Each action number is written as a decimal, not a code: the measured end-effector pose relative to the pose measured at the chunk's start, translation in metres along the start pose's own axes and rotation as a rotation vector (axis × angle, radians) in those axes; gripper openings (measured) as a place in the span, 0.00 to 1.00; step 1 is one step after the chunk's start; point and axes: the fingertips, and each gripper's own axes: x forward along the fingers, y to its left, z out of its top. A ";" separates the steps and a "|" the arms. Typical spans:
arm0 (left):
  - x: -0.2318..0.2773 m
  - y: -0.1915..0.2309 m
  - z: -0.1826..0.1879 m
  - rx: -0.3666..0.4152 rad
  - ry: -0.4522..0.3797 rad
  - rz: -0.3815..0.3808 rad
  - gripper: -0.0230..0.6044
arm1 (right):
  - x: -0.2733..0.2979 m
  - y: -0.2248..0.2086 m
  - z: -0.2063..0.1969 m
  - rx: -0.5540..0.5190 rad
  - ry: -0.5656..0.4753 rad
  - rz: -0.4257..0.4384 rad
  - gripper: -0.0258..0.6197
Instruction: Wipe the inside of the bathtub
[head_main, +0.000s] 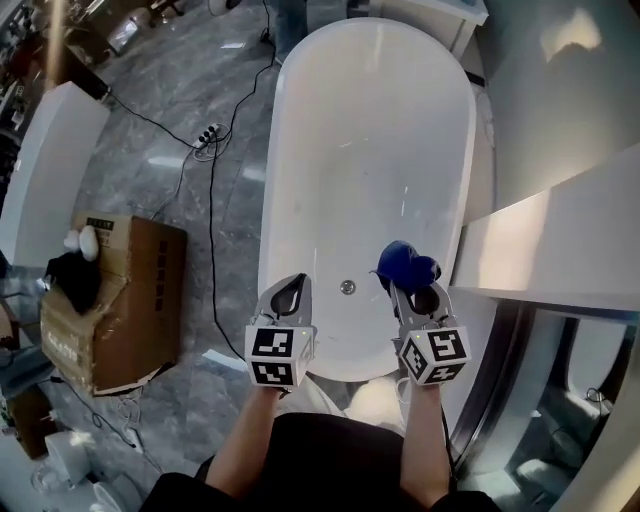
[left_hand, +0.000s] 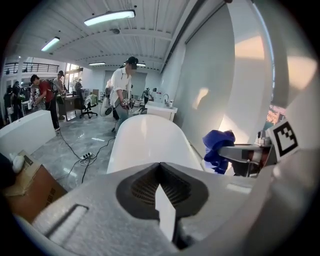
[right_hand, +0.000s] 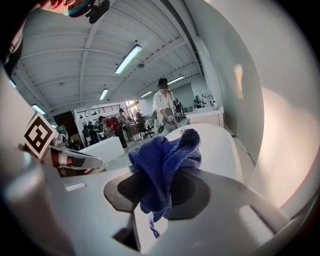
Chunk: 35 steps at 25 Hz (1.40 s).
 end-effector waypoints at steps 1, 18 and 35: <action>0.002 -0.003 0.000 -0.002 0.003 0.005 0.04 | 0.001 -0.006 -0.002 -0.001 0.002 0.007 0.22; 0.112 0.019 -0.078 0.259 0.216 -0.294 0.04 | 0.065 -0.034 -0.118 0.147 0.073 -0.225 0.22; 0.218 0.052 -0.196 0.434 0.408 -0.358 0.04 | 0.153 -0.048 -0.278 0.266 0.188 -0.200 0.22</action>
